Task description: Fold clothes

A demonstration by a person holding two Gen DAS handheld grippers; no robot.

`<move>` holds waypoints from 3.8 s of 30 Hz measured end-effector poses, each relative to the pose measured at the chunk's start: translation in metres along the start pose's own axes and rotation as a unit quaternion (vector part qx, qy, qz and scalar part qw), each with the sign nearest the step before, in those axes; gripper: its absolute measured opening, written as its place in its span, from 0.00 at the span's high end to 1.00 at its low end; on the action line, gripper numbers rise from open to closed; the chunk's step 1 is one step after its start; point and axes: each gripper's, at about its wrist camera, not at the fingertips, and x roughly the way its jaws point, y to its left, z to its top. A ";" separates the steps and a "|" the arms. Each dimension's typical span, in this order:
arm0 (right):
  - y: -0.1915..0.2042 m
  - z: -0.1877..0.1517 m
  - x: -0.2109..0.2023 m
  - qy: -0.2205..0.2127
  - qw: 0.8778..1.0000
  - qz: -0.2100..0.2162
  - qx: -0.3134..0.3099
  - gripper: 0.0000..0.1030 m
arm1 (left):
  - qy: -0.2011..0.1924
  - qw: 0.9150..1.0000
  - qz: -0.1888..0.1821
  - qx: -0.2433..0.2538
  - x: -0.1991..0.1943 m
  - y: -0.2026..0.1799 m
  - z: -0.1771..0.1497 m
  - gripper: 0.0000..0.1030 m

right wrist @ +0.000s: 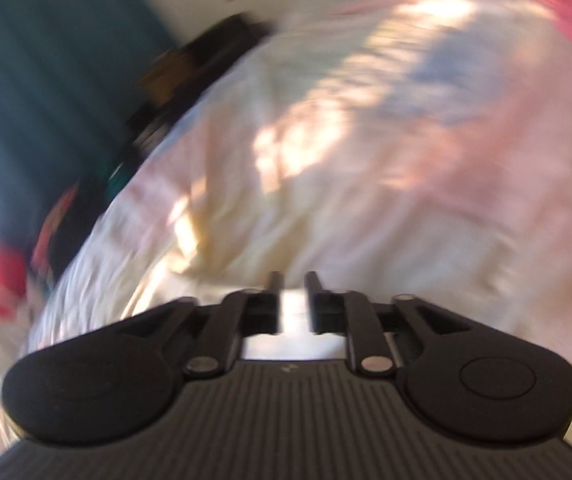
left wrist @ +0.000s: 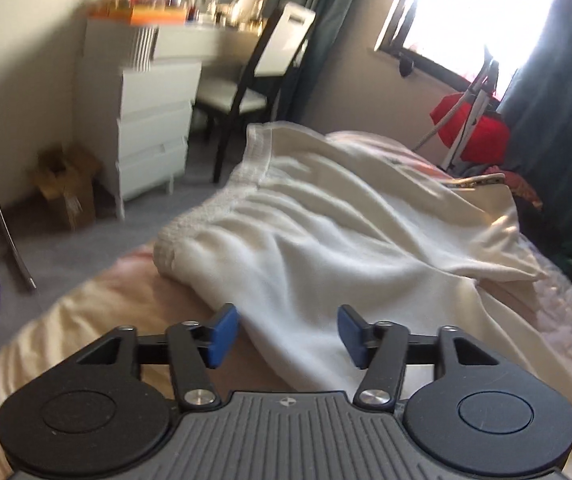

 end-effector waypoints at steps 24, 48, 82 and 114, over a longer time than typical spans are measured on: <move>0.070 -0.009 0.093 0.065 0.971 0.076 -0.219 0.84 | -0.013 0.970 -0.183 0.161 0.027 -0.117 -0.060 0.21; -0.008 0.017 0.031 -0.005 0.998 0.043 0.047 0.30 | -0.014 0.971 -0.170 0.168 0.024 -0.115 -0.060 0.21; -0.028 -0.010 -0.003 0.050 0.995 -0.081 0.019 0.69 | -0.005 0.976 -0.157 0.147 0.017 -0.100 -0.059 0.21; 0.088 0.041 0.133 0.176 0.902 0.088 -0.383 0.72 | 0.047 0.969 -0.181 0.161 0.045 -0.113 -0.066 0.21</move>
